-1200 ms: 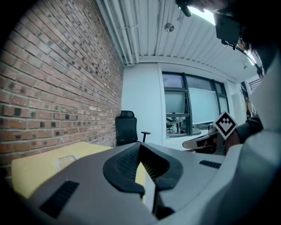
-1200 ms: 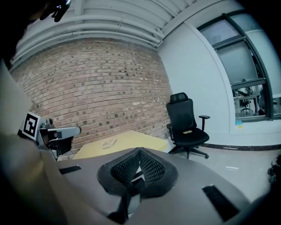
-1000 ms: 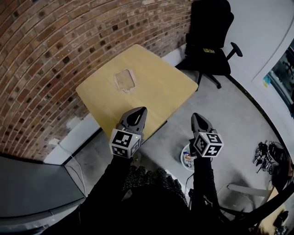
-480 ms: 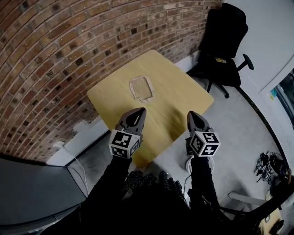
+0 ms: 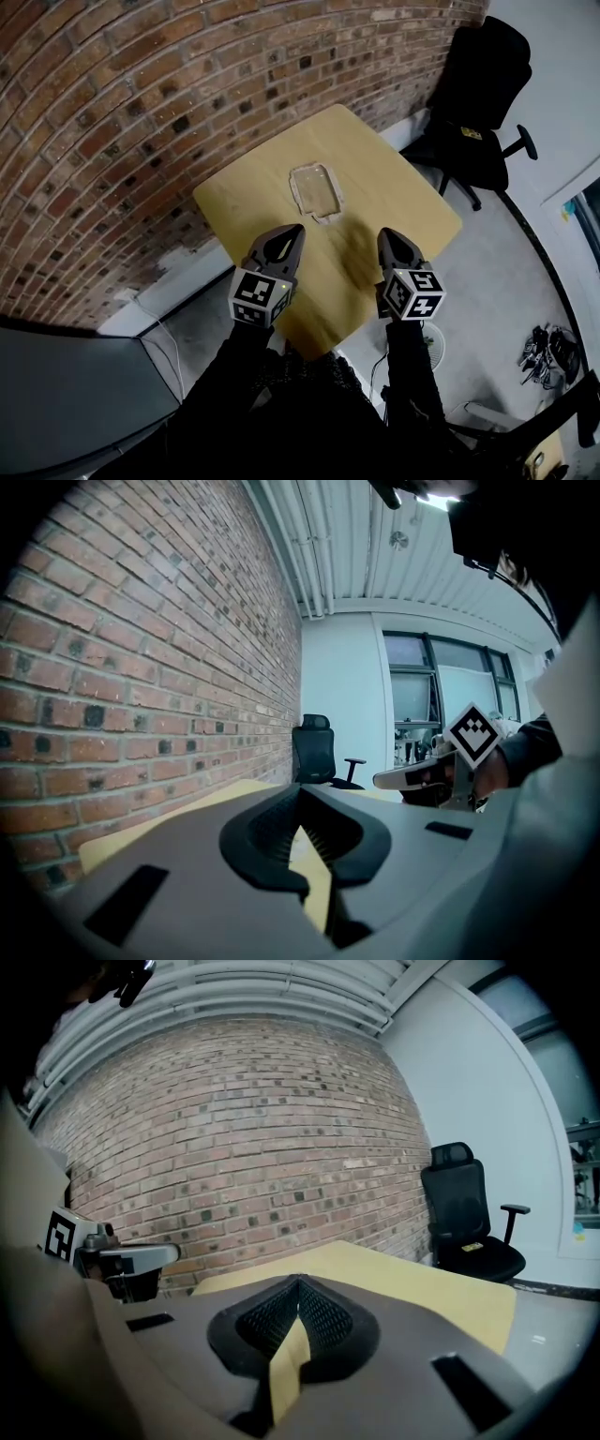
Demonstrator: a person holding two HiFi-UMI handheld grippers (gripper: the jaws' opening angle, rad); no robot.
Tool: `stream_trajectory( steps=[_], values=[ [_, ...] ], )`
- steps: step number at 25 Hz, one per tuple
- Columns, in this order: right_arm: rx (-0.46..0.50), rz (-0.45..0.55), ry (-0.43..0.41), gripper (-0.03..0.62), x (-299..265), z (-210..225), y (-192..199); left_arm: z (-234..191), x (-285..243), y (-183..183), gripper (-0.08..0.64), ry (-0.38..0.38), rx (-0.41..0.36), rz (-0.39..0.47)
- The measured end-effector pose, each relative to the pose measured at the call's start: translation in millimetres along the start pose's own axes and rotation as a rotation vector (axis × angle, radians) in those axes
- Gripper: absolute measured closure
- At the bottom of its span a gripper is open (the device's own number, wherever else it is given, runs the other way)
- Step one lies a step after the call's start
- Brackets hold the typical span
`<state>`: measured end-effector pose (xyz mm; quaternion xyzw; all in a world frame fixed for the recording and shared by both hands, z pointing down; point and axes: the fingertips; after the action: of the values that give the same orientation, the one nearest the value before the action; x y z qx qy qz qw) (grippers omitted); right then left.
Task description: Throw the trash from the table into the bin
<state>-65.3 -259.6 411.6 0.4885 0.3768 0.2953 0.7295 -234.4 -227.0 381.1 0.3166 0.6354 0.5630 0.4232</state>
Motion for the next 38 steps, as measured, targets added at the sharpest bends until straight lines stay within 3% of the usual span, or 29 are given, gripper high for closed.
stream_trajectory(
  steps=[11, 30, 32, 35, 38],
  values=[
    [0.015, -0.021, -0.016, 0.58, -61.6, -18.4, -0.4, -57.0, -10.2, 3.7, 0.554, -0.038, 0.017, 0.008],
    [0.017, -0.097, 0.017, 0.575, -126.9, -18.7, 26.6, -101.4, -44.7, 27.2, 0.554, -0.022, 0.053, -0.034],
    [-0.01, -0.132, 0.025, 0.542, -132.3, -14.6, 35.1, -102.2, -47.6, 28.8, 0.554, -0.017, 0.055, -0.037],
    [-0.052, -0.189, 0.043, 0.421, -140.1, -8.0, 49.5, -103.4, -49.3, 32.1, 0.554, -0.013, 0.062, -0.041],
    [-0.06, -0.236, 0.063, 0.382, -147.1, -3.8, 60.3, -104.8, -48.8, 36.5, 0.554, -0.011, 0.066, -0.05]
  ],
)
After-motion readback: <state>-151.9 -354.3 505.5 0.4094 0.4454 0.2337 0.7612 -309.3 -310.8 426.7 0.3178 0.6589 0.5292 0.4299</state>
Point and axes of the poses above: the fingertips, and each gripper's own axes: x backward along the fingers, z to its right, y out of its underside, and after that the axes turned 3 degrees about -y, right-handed
